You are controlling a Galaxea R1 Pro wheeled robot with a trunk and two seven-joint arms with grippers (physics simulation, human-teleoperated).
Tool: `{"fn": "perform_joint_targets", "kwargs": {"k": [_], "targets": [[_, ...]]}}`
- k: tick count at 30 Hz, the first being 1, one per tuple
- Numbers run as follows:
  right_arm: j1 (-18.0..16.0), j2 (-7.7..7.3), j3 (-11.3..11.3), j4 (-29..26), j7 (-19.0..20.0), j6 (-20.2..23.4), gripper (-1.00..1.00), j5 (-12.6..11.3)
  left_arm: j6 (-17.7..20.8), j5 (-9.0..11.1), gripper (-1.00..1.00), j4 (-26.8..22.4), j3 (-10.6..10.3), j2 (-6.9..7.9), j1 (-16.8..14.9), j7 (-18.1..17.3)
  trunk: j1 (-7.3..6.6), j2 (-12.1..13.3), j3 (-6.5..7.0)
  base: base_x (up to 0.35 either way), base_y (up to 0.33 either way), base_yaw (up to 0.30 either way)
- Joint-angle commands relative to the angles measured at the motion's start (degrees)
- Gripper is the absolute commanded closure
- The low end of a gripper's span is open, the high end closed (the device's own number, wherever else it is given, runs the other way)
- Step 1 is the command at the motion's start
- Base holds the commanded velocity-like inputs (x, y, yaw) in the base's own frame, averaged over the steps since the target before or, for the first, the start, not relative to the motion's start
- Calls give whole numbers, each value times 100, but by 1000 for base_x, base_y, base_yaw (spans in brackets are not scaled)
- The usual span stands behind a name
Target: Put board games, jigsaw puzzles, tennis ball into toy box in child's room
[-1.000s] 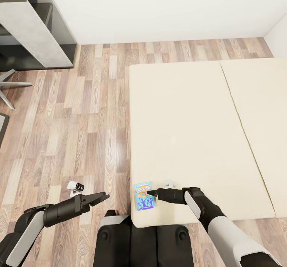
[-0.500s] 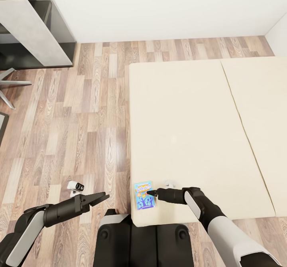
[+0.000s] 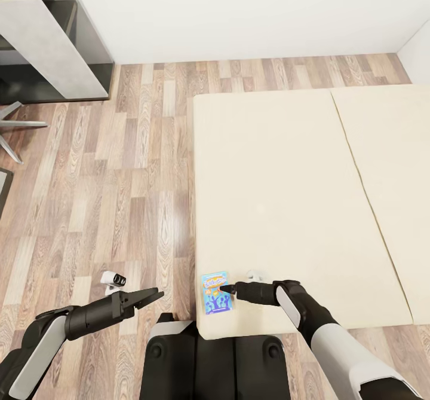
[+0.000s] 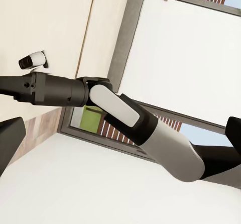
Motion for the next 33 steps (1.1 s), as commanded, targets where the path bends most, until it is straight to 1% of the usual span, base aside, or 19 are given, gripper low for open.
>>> {"fn": "perform_joint_targets", "kwargs": {"k": [1,27,33], "targets": [[-2,-1,8,-5,-8,36,-100,-33,25,15,-100,0,-4,3,-1,-4,3,-9,-8,0,0,0],[-2,1,7,-5,-8,31,-100,-39,25,16,-100,-1,-7,3,-2,-4,3,-9,-204,0,0,0],[-2,3,7,-5,-8,28,-100,-39,25,16,-100,1,-6,3,-2,-4,3,-9,-229,0,0,0]]}}
